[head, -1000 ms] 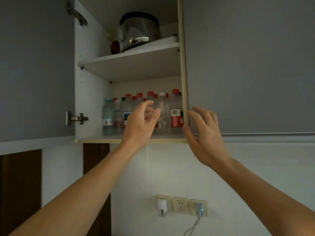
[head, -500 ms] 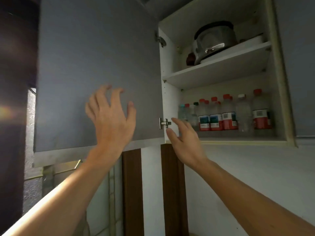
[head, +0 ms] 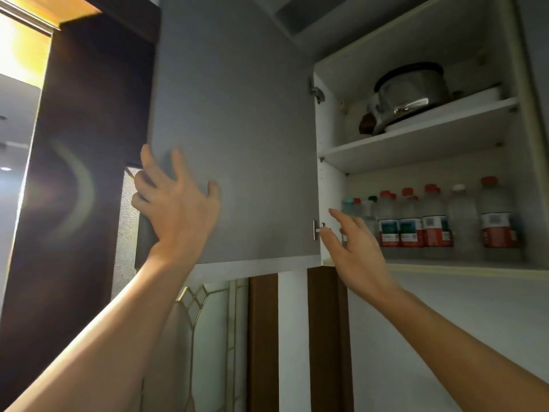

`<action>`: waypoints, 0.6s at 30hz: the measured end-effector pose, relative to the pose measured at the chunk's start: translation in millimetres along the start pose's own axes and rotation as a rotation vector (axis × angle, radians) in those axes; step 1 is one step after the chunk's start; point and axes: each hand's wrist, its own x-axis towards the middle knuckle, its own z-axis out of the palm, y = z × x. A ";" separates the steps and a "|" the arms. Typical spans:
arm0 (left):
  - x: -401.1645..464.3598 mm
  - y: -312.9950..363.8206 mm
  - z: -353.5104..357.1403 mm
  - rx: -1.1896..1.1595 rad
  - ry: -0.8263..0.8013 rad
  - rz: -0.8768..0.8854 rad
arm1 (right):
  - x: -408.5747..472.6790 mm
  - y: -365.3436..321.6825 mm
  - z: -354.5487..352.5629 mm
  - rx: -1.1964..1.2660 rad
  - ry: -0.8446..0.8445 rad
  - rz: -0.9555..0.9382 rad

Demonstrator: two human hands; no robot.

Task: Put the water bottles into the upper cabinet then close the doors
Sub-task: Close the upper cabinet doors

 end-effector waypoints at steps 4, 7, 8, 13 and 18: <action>1.4 3.0 -24.2 -0.219 -0.045 -0.040 | -1.0 -15.4 -2.3 0.012 0.011 -0.042; -7.0 3.1 -47.8 -0.489 -0.033 0.059 | -3.2 -28.2 -8.6 0.036 0.020 -0.068; -10.8 4.0 -56.2 -0.567 -0.016 0.108 | -4.9 -33.0 -11.7 0.048 0.025 -0.078; -30.1 29.0 -75.3 -1.143 -0.140 0.244 | -16.6 -57.3 -34.6 0.173 0.053 -0.150; -55.0 61.5 -40.5 -1.442 -0.502 0.225 | -29.3 -79.5 -62.8 0.327 0.044 -0.249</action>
